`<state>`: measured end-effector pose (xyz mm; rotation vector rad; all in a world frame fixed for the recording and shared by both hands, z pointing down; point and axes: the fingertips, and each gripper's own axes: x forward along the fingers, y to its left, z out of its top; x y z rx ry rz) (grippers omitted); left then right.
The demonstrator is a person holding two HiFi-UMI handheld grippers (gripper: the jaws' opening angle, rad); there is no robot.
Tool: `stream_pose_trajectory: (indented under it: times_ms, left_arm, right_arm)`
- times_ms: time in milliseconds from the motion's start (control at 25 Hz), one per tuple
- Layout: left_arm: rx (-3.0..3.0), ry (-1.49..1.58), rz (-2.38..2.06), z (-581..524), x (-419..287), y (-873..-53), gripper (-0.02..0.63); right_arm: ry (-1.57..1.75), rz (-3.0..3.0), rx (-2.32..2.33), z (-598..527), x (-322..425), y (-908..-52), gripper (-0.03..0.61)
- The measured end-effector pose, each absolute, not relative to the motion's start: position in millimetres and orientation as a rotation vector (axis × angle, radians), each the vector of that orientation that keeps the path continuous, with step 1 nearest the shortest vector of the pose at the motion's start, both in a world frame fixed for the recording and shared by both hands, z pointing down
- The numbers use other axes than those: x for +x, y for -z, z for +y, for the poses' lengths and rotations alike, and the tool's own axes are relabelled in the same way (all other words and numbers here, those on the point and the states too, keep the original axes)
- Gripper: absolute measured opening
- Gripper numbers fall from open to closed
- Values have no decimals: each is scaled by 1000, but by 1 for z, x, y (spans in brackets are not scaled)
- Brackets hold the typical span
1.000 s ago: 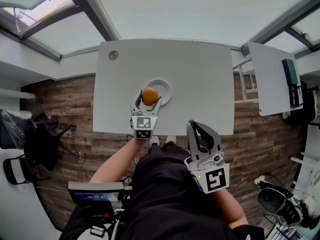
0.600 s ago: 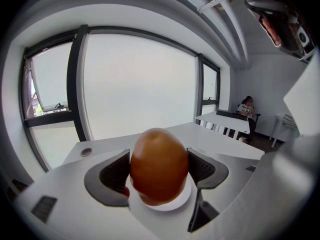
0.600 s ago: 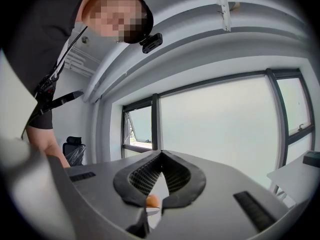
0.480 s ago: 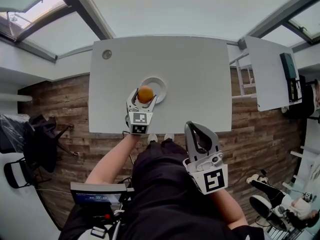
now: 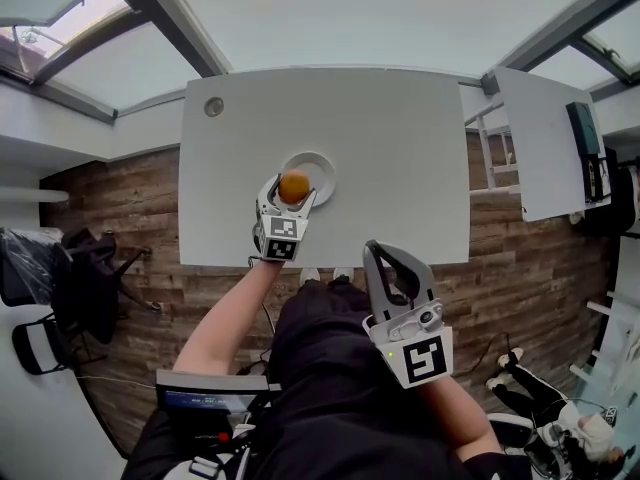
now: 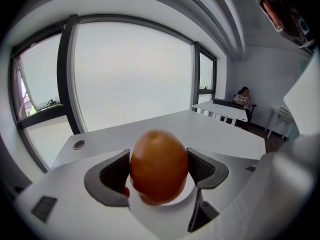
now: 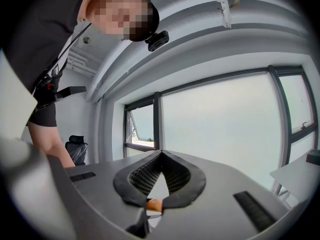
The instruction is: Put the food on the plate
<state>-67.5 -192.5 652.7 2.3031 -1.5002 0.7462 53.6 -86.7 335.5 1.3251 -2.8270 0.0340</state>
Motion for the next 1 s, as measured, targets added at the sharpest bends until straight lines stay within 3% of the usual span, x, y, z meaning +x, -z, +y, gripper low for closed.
stream_pose_trajectory:
  times_ms: [1000]
  left_arm:
    - [2168,-816,-1373,-196,-70,-702,341]
  right_arm:
    - [-82,-2755,1310,-102,26,-364,-3]
